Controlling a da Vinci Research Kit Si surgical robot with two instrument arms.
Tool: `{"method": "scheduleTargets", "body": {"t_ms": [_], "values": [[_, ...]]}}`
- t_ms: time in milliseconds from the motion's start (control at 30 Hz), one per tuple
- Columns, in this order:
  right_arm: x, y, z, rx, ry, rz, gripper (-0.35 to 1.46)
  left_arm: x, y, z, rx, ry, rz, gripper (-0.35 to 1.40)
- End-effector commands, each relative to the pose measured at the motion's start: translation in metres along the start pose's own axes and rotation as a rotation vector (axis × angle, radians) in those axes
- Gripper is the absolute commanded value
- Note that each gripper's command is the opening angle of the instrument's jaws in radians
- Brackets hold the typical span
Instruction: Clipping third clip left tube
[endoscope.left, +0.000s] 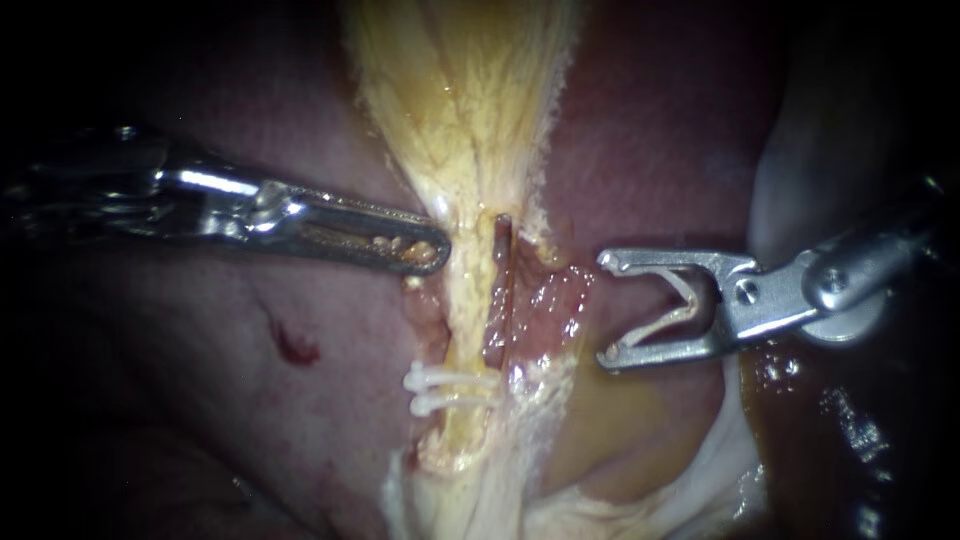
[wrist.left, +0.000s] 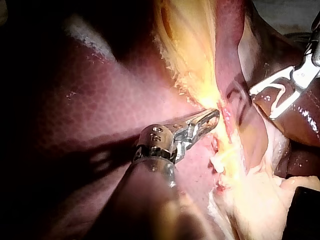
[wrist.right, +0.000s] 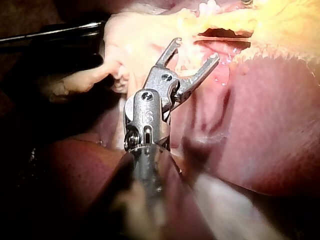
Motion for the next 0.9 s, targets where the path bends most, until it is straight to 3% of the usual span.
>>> {"method": "scheduleTargets", "body": {"t_ms": [33,300,600,700,900], "values": [[0.0000,0.0000,0.0000,0.000,0.000,0.000,0.50,0.0000,0.0000,0.0000,0.000,0.000,0.000,-0.35],[0.0000,0.0000,0.0000,0.000,0.000,0.000,0.50,-0.0007,-0.0001,-0.0012,0.011,0.007,-0.020,-0.35],[0.0001,0.0001,-0.0001,0.000,0.000,0.001,0.50,-0.0034,-0.0001,-0.0057,-0.020,-0.002,-0.032,-0.35],[0.0001,0.0001,-0.0001,0.000,0.000,0.001,0.50,-0.0045,-0.0002,-0.0074,-0.028,-0.018,-0.039,-0.35],[0.0001,0.0001,-0.0001,0.000,0.000,0.001,0.50,-0.0054,-0.0005,-0.0089,-0.034,-0.025,-0.046,-0.35]]}}
